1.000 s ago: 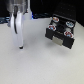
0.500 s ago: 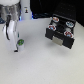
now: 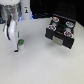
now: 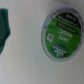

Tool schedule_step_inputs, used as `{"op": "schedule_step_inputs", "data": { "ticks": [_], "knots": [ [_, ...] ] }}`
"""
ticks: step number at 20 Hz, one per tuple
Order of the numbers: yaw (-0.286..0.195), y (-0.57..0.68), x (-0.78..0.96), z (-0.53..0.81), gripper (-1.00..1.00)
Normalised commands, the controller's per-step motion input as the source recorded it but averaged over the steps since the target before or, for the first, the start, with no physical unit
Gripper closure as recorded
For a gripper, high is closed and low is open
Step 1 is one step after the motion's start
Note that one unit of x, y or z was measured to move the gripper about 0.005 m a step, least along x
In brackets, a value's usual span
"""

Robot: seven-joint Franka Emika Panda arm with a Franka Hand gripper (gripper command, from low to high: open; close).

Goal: Open the kcup holder, insert the kcup into the holder, and close the kcup holder

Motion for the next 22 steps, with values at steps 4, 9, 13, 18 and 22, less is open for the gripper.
{"op": "schedule_step_inputs", "data": {
  "ticks": [4, 9, 13, 18, 22],
  "knots": [
    [0.017, 0.33, -0.30, -0.09, -1.00],
    [0.052, 0.39, -0.05, -0.17, -1.00],
    [-0.101, 0.00, -0.04, -0.17, -1.00],
    [-0.131, -0.04, 0.00, -0.29, -1.00],
    [-0.120, -0.03, 0.01, -0.25, -1.00]
  ]
}}
